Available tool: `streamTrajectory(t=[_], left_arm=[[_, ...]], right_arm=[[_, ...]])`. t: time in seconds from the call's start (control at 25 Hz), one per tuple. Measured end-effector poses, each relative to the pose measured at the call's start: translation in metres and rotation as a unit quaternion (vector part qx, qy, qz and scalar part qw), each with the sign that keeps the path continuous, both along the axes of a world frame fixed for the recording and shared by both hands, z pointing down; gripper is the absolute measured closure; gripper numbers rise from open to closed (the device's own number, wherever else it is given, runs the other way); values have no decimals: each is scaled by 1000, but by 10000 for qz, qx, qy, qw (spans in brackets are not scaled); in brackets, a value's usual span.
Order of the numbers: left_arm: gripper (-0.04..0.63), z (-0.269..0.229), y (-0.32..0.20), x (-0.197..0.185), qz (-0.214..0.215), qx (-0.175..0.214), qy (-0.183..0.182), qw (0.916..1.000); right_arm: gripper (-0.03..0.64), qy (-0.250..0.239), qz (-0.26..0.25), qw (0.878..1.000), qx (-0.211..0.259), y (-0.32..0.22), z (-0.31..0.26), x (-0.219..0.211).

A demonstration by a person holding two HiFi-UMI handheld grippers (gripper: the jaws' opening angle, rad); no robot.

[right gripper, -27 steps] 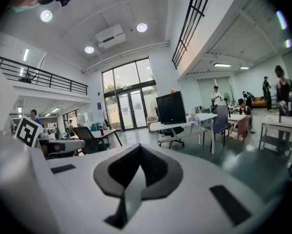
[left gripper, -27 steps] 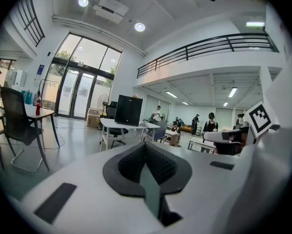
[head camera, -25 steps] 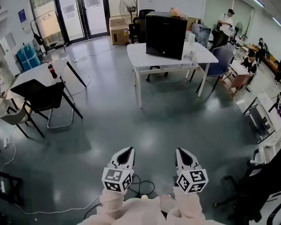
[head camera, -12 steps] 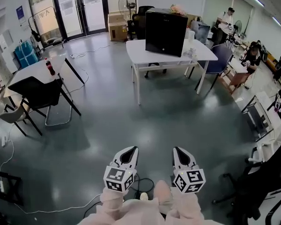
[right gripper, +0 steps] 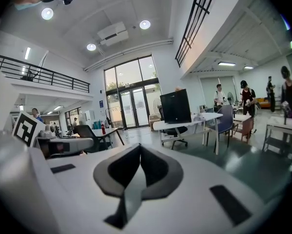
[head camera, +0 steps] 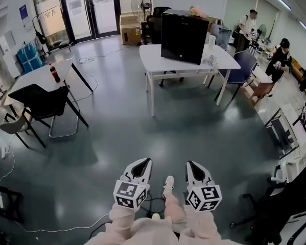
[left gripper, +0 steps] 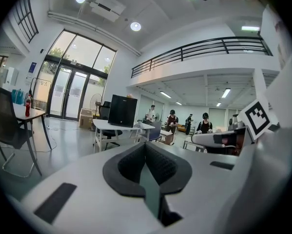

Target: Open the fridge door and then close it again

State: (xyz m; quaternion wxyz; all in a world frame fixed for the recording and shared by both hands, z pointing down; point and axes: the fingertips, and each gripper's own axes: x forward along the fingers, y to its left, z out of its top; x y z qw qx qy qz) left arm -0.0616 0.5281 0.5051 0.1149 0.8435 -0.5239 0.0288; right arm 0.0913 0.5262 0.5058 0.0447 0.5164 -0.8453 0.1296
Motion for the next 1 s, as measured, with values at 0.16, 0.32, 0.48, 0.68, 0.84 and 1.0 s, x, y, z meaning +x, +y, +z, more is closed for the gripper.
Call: streamTrajectory(t=[0.16,0.32,0.48,0.68,0.84,1.0], left_arm=[[584,3,-28,-2,-60,-45,-27,10000],[584,7,-66,-2,-96,-81,-83,9999],[584,5,-117,1,-198,-113,-93,9997],[584,-4,-191,6,-314,-94,-108,9994],[584,-7,-250,10,-399,-71,-96,9991],[584,-8,-303,12,-493,-45,-79,9987]], right_arm=[[606,-17,-105,9999,-10,-28,2,-4],[606,-33,-189,9998,-31,-68,5,-6],[606,-51,-277,9996,-40,-122,4,-2],[606,-44,-348,9994,-33,-200,-4,7],[606,2,-453,9990,-17,-260,-7,11],[606,30,-531,9986,10,-318,-10,13]])
